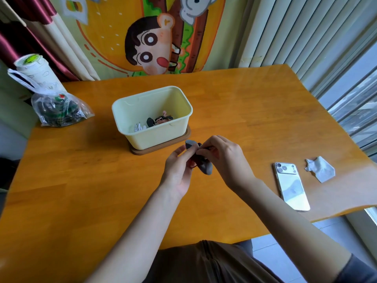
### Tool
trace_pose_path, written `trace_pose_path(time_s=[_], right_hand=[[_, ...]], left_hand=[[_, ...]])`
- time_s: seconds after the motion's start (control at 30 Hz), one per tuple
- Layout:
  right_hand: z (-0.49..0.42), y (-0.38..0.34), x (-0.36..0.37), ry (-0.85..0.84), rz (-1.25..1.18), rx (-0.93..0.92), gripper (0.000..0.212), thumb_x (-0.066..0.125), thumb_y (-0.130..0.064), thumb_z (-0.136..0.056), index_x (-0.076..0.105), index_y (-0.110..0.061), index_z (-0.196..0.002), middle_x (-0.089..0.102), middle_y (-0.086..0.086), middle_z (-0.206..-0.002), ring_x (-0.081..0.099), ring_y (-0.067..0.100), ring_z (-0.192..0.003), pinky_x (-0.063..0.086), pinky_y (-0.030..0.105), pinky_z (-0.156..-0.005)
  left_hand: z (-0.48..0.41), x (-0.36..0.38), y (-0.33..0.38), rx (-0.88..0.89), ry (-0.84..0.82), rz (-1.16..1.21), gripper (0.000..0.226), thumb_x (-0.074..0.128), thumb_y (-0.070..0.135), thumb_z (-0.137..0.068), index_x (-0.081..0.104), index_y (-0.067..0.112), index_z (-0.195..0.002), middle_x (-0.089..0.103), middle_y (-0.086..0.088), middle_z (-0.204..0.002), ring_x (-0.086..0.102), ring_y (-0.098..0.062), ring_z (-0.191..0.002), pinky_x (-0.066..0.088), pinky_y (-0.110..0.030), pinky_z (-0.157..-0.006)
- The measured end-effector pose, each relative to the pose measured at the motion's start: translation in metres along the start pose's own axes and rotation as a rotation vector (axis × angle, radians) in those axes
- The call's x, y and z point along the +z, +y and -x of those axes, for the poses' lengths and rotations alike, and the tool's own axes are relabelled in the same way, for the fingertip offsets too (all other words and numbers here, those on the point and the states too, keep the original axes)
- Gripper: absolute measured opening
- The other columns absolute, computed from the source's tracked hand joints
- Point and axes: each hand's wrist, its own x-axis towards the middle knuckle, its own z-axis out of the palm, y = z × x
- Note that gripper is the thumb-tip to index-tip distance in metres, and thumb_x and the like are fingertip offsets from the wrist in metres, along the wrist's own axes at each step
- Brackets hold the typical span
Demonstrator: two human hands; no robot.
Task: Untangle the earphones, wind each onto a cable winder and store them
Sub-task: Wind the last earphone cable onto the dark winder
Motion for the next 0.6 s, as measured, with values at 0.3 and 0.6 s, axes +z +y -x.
trace_pose_path(time_s=[0.3, 0.6], right_hand=[[0.0023, -0.0035, 0.0015, 0.026, -0.215, 0.177, 0.005, 0.066, -0.008, -0.086, 0.068, -0.012, -0.088, 0.067, -0.006, -0.082, 0.064, 0.003, -0.073, 0.051, 0.013, -0.069], [0.0016, -0.0042, -0.001, 0.036, -0.248, 0.235, 0.011, 0.064, -0.003, -0.086, 0.064, -0.014, -0.085, 0.069, -0.002, -0.086, 0.066, 0.01, -0.082, 0.054, 0.025, -0.072]], left_hand=[[0.0043, 0.0028, 0.0042, 0.109, 0.06, -0.008, 0.012, 0.054, 0.006, -0.094, 0.065, 0.008, -0.092, 0.069, 0.001, -0.074, 0.066, -0.008, -0.072, 0.052, -0.018, -0.067], [0.0057, 0.0087, -0.0007, 0.043, 0.083, 0.046, 0.015, 0.056, 0.014, -0.094, 0.067, 0.005, -0.1, 0.071, -0.004, -0.087, 0.066, -0.012, -0.084, 0.051, -0.021, -0.077]])
